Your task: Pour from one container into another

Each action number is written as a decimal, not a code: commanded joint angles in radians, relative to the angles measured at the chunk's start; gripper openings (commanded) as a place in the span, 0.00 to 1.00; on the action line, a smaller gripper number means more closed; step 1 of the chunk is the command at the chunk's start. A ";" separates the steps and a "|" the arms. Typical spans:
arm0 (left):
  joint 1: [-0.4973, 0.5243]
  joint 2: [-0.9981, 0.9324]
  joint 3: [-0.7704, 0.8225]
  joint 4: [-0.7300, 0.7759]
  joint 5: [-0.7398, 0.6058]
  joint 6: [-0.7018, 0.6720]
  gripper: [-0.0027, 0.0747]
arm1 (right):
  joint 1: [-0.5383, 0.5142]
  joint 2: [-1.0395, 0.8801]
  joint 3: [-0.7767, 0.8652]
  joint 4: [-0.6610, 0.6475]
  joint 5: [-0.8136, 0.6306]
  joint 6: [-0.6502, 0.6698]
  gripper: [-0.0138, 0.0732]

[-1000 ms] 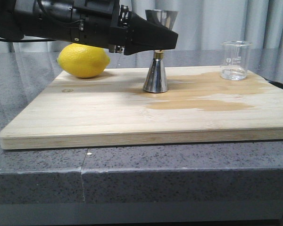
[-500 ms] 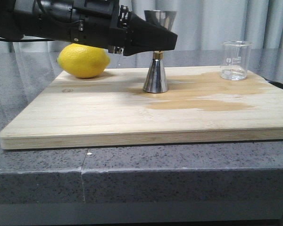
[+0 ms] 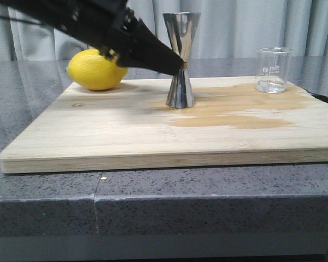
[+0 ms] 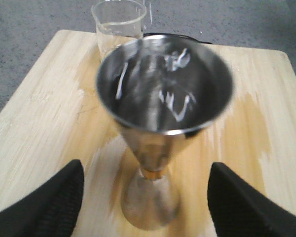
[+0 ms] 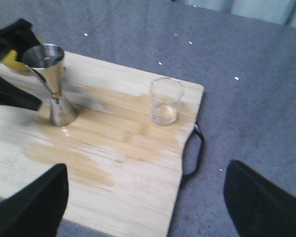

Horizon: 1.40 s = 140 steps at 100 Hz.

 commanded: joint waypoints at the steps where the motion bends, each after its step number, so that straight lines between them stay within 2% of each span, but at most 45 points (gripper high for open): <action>1: 0.001 -0.122 -0.026 0.074 0.011 -0.143 0.67 | -0.007 0.017 -0.064 -0.093 0.026 0.062 0.82; 19: 0.001 -0.287 -0.026 0.380 0.006 -0.429 0.67 | -0.007 0.042 -0.074 -0.131 0.116 0.117 0.82; 33: 0.001 -0.423 -0.026 0.669 0.008 -0.772 0.67 | -0.007 0.056 -0.074 -0.134 0.132 0.162 0.82; 49: 0.001 -0.575 -0.026 0.996 0.086 -1.153 0.58 | -0.007 0.056 -0.074 -0.144 0.144 0.208 0.82; 66: 0.001 -0.737 0.021 1.190 0.116 -1.410 0.56 | -0.007 0.049 -0.068 -0.143 0.151 0.217 0.82; 83: 0.001 -0.946 0.199 1.315 -0.004 -1.642 0.55 | -0.007 -0.022 -0.018 -0.143 0.108 0.236 0.82; 105: 0.001 -1.219 0.502 1.318 -0.237 -1.793 0.50 | -0.007 -0.173 0.119 -0.143 -0.055 0.244 0.82; 128: 0.001 -1.365 0.696 1.318 -0.383 -1.798 0.43 | -0.007 -0.258 0.206 -0.143 -0.132 0.244 0.81; 135: 0.001 -1.370 0.719 1.318 -0.404 -1.798 0.39 | -0.007 -0.259 0.212 -0.143 -0.132 0.244 0.76; 140: 0.001 -1.370 0.733 1.318 -0.417 -1.798 0.35 | -0.007 -0.259 0.212 -0.143 -0.132 0.244 0.67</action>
